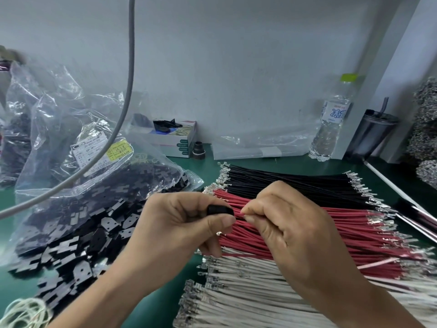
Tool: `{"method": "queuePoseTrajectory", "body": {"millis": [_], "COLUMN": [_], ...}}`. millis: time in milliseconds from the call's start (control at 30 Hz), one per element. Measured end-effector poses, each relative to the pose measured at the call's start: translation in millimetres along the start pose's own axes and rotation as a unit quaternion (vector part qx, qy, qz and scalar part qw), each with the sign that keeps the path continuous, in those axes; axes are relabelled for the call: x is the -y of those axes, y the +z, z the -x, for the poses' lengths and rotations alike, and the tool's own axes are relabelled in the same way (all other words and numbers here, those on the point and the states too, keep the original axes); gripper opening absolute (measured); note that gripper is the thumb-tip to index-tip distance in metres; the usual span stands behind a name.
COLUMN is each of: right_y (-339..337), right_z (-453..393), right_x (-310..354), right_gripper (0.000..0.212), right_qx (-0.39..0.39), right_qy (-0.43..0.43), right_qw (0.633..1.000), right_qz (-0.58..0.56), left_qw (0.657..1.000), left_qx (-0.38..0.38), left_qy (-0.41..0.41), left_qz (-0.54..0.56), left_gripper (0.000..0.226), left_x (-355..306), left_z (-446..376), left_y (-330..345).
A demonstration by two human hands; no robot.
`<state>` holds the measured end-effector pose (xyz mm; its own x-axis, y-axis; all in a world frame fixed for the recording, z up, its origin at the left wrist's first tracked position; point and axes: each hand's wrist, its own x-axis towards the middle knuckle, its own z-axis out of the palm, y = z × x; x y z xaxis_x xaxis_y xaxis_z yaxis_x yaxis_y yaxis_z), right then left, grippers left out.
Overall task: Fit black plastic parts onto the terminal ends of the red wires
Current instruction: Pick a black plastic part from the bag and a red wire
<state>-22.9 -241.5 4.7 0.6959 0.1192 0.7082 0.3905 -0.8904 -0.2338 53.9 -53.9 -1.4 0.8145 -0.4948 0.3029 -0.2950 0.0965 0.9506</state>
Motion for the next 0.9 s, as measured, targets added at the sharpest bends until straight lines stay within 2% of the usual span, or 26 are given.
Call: {"method": "queuePoseTrajectory", "body": {"millis": [67,133,200,267,333,367,433,500,600,700,800,833,900], "right_y": [-9,-22,-35,-43,-39,-35,-30,-30,-31,-26,-28,-28,-35], "right_z": [-6,-12,-12,-4,8,15,26,23,25,24,16,17,20], "right_x": [-1,-3,-2,4,10,12,14,17,19,27,35,32,22], "right_gripper": [0.016,0.005,0.006,0.013,0.025,0.028,0.032,0.025,0.02,0.023,0.023,0.017,0.014], "right_qx": [0.012,0.022,0.035,0.11,0.237,0.27,0.274,0.276,0.262,0.305,0.309,0.281,0.235], "right_qy": [0.0,-0.005,0.004,0.023,0.056,0.075,0.126,0.152,0.147,0.115,0.117,0.108,0.146], "right_qw": [1.0,0.996,0.992,0.989,0.965,0.955,0.951,0.947,0.952,0.938,0.938,0.95,0.959], "right_qz": [0.013,0.083,0.118,0.097,0.1,0.094,0.065,0.056,0.063,0.116,0.107,0.085,0.06], "left_qw": [1.0,1.0,0.999,0.999,0.999,0.999,0.999,0.999,0.999,0.999,0.999,0.999,0.999], "left_qx": [0.001,-0.007,-0.023,-0.035,-0.043,-0.043,-0.033,-0.027,-0.029,-0.036,-0.037,-0.039,-0.046], "left_qy": [0.001,0.007,0.012,0.011,0.008,0.006,0.005,0.007,0.008,0.006,0.0,-0.001,-0.006], "left_qz": [-0.002,-0.02,-0.028,-0.03,-0.017,-0.01,-0.009,-0.017,-0.011,-0.002,-0.003,-0.007,-0.007], "left_gripper": [0.013,0.014,0.013,0.012,0.011,0.01,0.009,0.009,0.011,0.014,0.015,0.014,0.015], "left_x": [1,3,6,8,10,11,13,14,13,12,12,11,11], "left_z": [-1,-3,-3,-4,-5,-6,-5,-3,-3,-4,-4,-4,-5], "left_y": [0,0,-2,-4,-4,-3,-1,-1,-3,-3,-3,-3,-5]}}
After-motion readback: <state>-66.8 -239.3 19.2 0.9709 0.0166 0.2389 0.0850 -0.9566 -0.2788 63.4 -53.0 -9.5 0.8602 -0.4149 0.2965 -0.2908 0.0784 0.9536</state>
